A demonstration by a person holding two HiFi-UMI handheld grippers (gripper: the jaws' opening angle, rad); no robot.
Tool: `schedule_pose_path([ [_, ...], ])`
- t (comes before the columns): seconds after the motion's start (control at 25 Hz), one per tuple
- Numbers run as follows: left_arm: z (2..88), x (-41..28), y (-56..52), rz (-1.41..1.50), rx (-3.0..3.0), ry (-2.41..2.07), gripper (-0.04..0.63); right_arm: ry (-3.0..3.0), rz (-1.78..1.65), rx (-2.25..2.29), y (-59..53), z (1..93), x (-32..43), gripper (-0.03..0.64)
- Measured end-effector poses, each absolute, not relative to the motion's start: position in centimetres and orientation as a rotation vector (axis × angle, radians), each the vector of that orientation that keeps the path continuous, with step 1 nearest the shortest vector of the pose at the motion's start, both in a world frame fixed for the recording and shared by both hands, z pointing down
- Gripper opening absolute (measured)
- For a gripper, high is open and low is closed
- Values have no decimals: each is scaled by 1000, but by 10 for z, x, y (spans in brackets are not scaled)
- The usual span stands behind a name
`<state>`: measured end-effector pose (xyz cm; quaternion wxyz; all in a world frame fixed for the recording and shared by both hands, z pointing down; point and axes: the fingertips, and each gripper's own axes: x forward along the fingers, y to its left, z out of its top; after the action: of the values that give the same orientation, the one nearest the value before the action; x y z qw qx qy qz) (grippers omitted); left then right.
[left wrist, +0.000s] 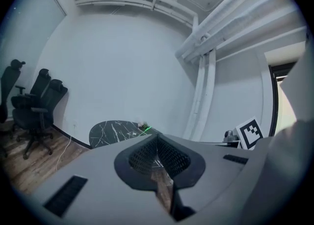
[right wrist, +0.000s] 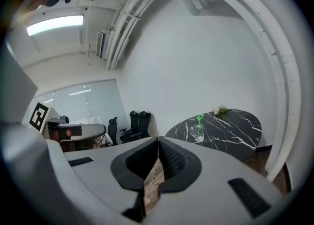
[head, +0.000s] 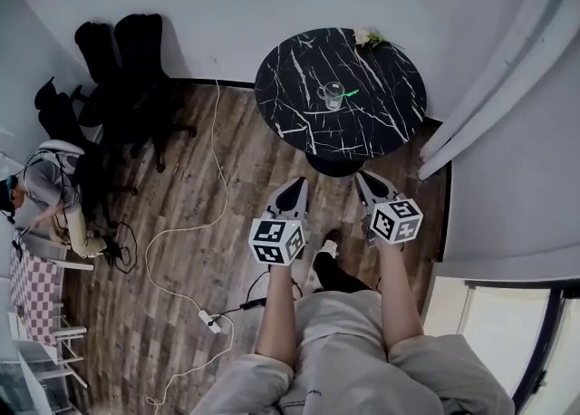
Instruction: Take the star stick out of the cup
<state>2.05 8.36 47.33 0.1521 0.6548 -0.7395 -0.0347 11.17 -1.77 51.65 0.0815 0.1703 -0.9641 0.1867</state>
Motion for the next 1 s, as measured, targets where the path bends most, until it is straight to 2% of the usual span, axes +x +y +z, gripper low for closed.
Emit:
schedule_pose_path([
  [0.28,459,-47,34,-39,1838,-2177,23,-2896,582,498,-84,509,47,35],
  [0.56,450,-84,-50,0,1897,-2152,23,-2931,582,528,-151,495,1,35],
  [0.8,461,-94,-118,39,1948,-2099,23,-2959,592,614,-215,488,-7,35],
  [1.0,484,-109,-142,58,1919,-2070,23,-2903,643,672,-238,517,0,35],
])
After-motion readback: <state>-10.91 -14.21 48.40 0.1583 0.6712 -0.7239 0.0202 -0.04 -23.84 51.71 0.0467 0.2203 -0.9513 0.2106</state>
